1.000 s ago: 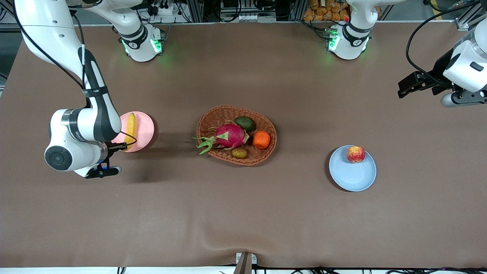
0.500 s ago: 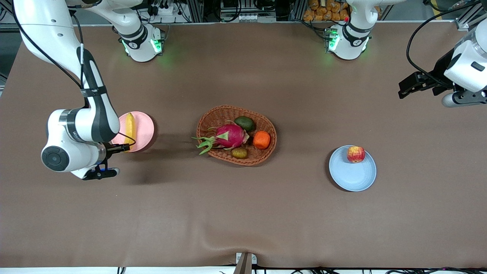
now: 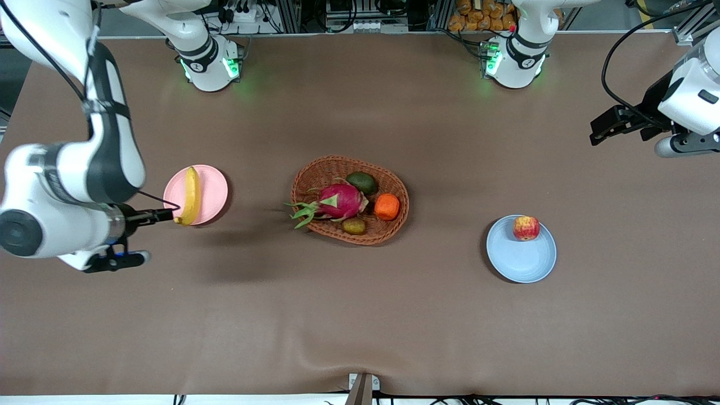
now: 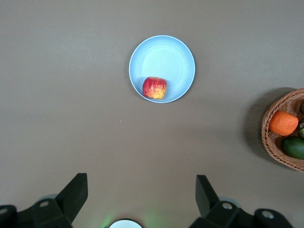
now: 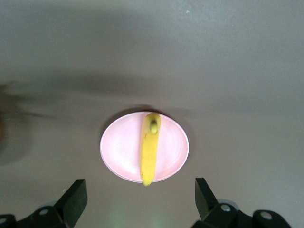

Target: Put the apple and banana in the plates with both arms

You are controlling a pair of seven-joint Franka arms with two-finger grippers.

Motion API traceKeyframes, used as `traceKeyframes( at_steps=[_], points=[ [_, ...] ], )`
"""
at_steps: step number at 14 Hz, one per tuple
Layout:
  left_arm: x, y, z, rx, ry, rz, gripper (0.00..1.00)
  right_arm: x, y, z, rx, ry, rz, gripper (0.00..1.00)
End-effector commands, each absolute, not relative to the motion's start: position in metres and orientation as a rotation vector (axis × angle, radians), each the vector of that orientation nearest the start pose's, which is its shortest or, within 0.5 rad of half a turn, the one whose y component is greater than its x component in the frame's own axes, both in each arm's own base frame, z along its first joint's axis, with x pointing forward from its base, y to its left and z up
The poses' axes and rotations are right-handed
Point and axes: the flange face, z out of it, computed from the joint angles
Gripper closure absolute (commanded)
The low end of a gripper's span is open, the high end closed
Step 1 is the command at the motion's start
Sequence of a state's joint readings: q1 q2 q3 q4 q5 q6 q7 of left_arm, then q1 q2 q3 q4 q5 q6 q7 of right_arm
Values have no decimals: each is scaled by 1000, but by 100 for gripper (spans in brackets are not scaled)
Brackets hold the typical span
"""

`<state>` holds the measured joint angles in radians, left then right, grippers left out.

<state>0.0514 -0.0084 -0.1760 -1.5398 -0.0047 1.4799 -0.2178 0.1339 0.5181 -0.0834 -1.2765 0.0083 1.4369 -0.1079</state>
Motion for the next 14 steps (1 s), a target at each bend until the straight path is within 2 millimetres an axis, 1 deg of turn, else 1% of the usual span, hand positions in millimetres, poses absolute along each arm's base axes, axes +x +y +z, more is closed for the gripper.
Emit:
traceKeyframes(
  at_steps=[1, 2, 3, 4, 5, 7, 9, 11, 12, 13, 14],
  points=[
    [527, -66, 647, -3111, -122, 40, 0, 662, 54, 485, -3099, -290, 540, 0],
    [527, -66, 647, -3111, -122, 40, 0, 656, 53, 511, -3114, -254, 503, 0],
    [527, -66, 648, -3111, -122, 38, 0, 650, 46, 536, -3130, -183, 441, 0],
    [526, -66, 648, -3111, -122, 38, 0, 642, 35, 560, -3121, -156, 391, 0],
    [524, -67, 651, -3111, -117, 31, 0, 628, 33, 589, -3115, -156, 349, 0],
    [522, -67, 651, -3112, -84, 31, 0, 605, 25, 624, -3109, -141, 321, 0],
    [522, -66, 651, -3112, -84, 31, 0, 589, 14, 653, -3117, -111, 252, 0],
    [522, -66, 651, -3112, -84, 29, 0, 572, 12, 670, -3122, -91, 204, 0],
    [523, -66, 650, -3112, -83, 31, 0, 563, 11, 675, -3127, -88, 168, 0],
    [523, -66, 650, -3112, -86, 31, 0, 555, 11, 675, -3131, -86, 116, 0],
    [523, -66, 650, -3112, -83, 31, 0, 545, 6, 674, -3134, -71, 80, 0]
  ],
)
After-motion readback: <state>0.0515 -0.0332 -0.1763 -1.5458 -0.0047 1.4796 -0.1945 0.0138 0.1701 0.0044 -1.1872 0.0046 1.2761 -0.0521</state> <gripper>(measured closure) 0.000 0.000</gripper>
